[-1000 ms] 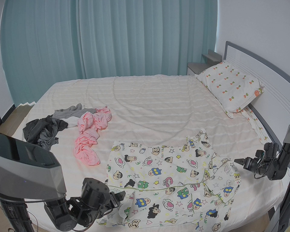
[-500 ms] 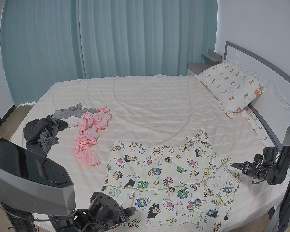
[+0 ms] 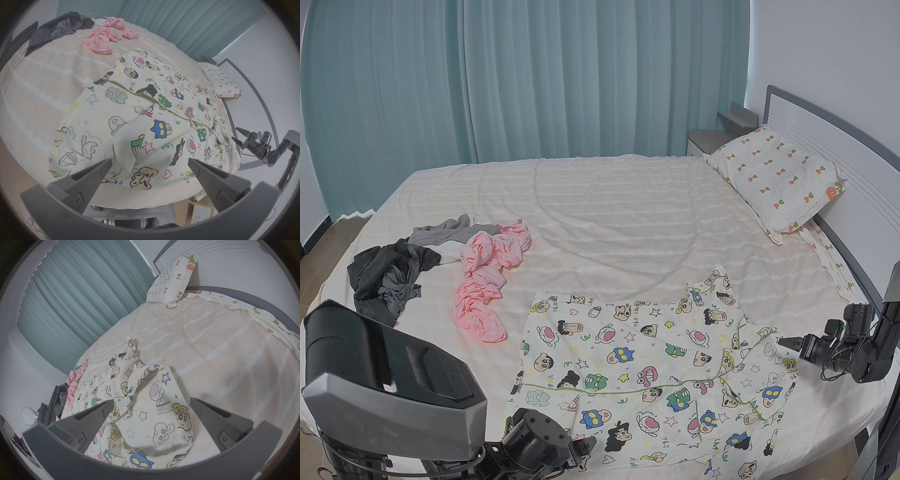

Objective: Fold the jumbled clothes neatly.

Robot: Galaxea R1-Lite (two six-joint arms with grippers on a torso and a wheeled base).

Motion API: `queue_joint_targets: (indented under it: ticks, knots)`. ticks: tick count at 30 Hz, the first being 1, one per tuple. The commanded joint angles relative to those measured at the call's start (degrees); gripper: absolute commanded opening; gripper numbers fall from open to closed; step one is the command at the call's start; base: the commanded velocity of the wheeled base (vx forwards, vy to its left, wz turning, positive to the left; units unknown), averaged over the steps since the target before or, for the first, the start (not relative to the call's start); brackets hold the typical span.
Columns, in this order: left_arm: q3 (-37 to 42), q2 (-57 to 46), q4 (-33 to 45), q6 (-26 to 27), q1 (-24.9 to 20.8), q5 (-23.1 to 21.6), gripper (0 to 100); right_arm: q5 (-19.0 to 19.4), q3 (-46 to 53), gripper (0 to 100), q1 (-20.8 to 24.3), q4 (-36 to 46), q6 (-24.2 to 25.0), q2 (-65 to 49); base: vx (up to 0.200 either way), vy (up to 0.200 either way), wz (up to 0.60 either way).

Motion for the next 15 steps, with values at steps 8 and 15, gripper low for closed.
queue_joint_targets:
  ticks: [8,15]
  knots:
    - [-6.4,1.3,8.2,0.0,-0.6,2.6,100,0.5,0.8,100,0.2,-2.7,0.0,0.5,0.0,0.0,0.0]
    - [-8.4,2.0,10.7,-0.9,-0.6,4.6,0,0.5,2.7,100,0.1,-8.3,0.1,3.0,0.0,0.0,0.0]
